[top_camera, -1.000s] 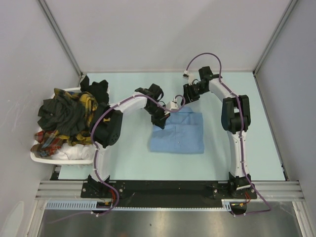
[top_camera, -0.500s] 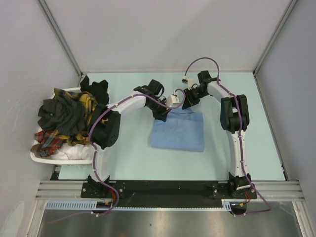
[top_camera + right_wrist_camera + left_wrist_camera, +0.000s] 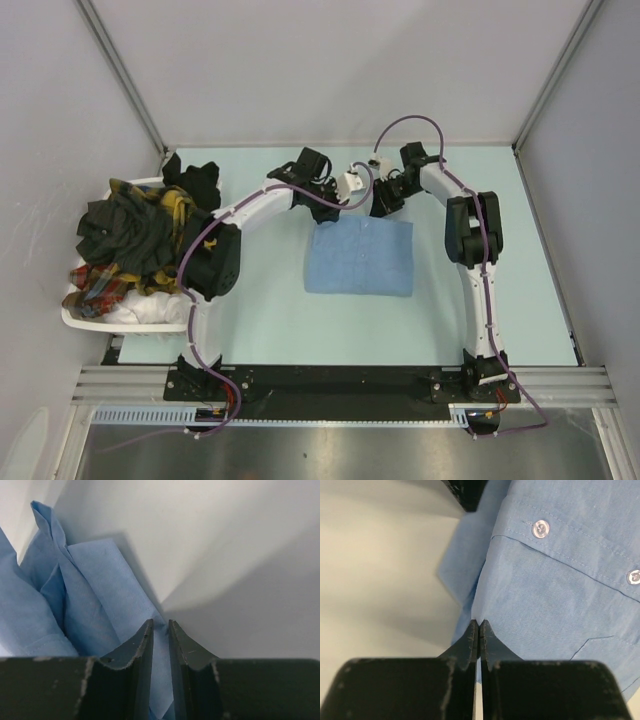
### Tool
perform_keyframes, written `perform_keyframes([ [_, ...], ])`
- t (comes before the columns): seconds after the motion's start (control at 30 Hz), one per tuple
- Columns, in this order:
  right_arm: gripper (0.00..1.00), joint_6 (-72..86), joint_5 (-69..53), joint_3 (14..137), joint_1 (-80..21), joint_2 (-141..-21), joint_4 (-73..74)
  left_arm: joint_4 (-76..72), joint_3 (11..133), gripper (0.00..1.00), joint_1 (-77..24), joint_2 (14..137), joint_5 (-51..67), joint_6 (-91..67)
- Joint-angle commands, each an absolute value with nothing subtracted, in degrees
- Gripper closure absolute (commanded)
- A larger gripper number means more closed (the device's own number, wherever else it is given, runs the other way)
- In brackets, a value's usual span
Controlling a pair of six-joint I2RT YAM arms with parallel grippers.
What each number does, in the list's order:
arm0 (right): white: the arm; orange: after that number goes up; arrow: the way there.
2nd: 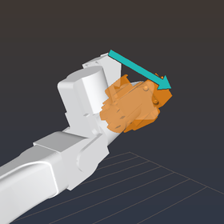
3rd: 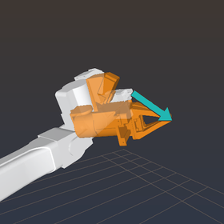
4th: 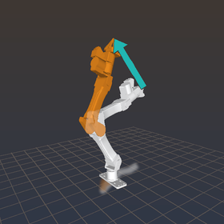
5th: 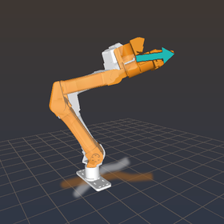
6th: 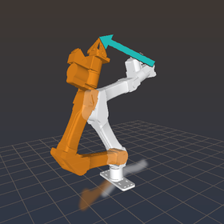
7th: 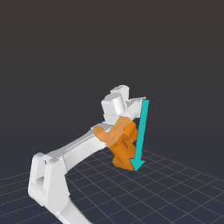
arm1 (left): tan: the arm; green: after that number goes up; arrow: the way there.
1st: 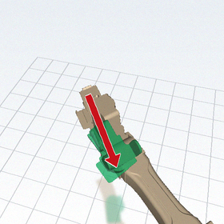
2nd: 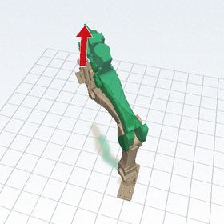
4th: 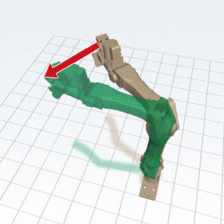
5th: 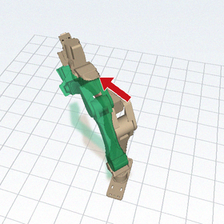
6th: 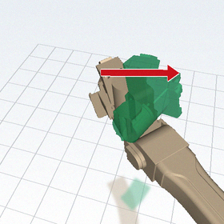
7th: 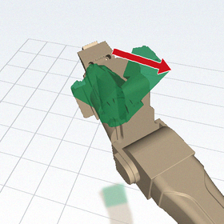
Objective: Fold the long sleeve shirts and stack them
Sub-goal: Fold the shirt
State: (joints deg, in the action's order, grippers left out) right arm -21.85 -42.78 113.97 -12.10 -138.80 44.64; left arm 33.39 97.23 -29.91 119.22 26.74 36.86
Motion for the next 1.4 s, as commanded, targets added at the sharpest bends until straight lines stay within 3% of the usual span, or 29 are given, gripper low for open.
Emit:
perform_keyframes([
  [0.0,0.76,-23.29,-44.65,118.21,-11.95,-140.27,46.84,28.04,100.81,1.0,-29.44,120.14,24.44,35.68],
  [0.2,0.76,-23.12,-44.04,120.49,-11.6,-140.54,47.46,25.93,100.72,1.0,-29.36,122.25,22.06,35.86],
  [0.47,0.64,-18.81,-42.45,125.15,-7.4,-138.35,46.23,25.14,101.95,0.97,-29.01,125.42,19.69,35.43],
  [0.57,0.57,-19.07,-43.5,125.33,-4.85,-135.8,48.68,26.28,103.62,0.87,-28.3,126.47,19.95,33.84],
  [0.6,0.56,-20.12,-44.99,124.98,-4.14,-134.31,49.56,26.28,103.97,0.77,-28.13,126.65,20.13,33.32],
  [0.77,0.54,-24.78,-46.67,121.2,-1.15,-130.17,58.26,29.53,107.14,0.49,-26.55,125.52,23.19,28.75],
  [0.9,0.53,-25.76,-52.54,114.89,-0.44,-124.56,64.68,32.34,106.27,0.44,-24.53,119.55,29.95,21.55],
  [1.0,0.42,-22.25,-61.59,102.51,-0.53,-116.3,62.77,32.17,100.21,0.34,-22.68,112.97,40.92,13.73],
  [1.03,0.31,-19.89,-63.7,98.74,-0.7,-112.8,61.88,31.73,96.19,0.3,-22.5,111.46,45.13,10.32],
  [1.07,0.26,-18.99,-67.55,92.52,-1.14,-111.11,60.92,30.95,93.72,0.13,-22.67,109.97,47.87,8.8],
  [1.13,0.09,-18.02,-69.43,86.95,-3.85,-108.82,59.33,27.1,86.1,0.01,-23.55,105.66,52.18,3.2],
  [1.23,0.07,-19.42,-69.61,79.73,-8.94,-106.88,59.06,23.3,78.52,0.01,-25.83,103.28,55.62,-2.43],
  [1.37,0.13,-21.88,-72.07,75.15,-12.39,-109.06,59.24,13.74,69.8,0.01,-27.68,102.39,60.54,-11.66],
])
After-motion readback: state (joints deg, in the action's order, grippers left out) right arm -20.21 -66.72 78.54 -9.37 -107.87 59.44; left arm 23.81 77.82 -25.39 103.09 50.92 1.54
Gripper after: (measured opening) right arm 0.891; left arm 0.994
